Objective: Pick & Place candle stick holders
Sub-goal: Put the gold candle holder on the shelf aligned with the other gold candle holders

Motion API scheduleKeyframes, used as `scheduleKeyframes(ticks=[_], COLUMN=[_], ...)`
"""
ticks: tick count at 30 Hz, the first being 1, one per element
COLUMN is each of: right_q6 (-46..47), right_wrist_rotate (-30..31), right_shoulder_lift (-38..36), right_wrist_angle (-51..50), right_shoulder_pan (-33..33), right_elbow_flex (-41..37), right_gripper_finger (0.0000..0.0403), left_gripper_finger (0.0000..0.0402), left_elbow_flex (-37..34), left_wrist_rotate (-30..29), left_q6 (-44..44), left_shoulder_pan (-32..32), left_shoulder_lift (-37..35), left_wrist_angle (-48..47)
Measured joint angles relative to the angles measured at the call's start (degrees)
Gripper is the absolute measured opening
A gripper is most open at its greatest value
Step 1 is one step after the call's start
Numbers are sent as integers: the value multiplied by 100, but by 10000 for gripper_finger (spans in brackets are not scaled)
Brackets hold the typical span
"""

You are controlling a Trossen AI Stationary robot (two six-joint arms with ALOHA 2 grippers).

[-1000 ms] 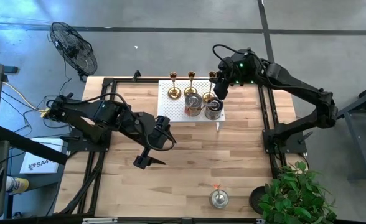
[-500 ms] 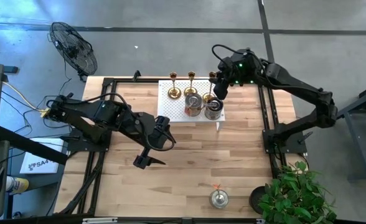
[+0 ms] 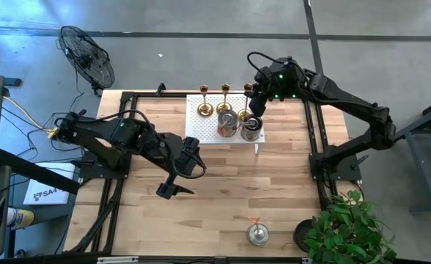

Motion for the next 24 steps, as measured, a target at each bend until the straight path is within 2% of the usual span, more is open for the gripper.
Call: scheduleKeyframes(ticks=[8, 19, 24], right_q6=[145, 134, 129], right_wrist_rotate=[-7, 114, 78], right_shoulder_lift=[0, 11, 11], right_wrist_angle=[4, -91, -92], right_shoulder_pan=[-2, 7, 11], right_elbow_flex=[-8, -31, -31], right_gripper_finger=[109, 205, 225], left_gripper_finger=[390, 390, 390], left_elbow_flex=[0, 0, 0], left_wrist_rotate=[1, 1, 1], left_q6=[-4, -45, -46], left_shoulder_pan=[1, 0, 2], left_shoulder_lift=[0, 0, 0], left_wrist_angle=[-36, -34, -33])
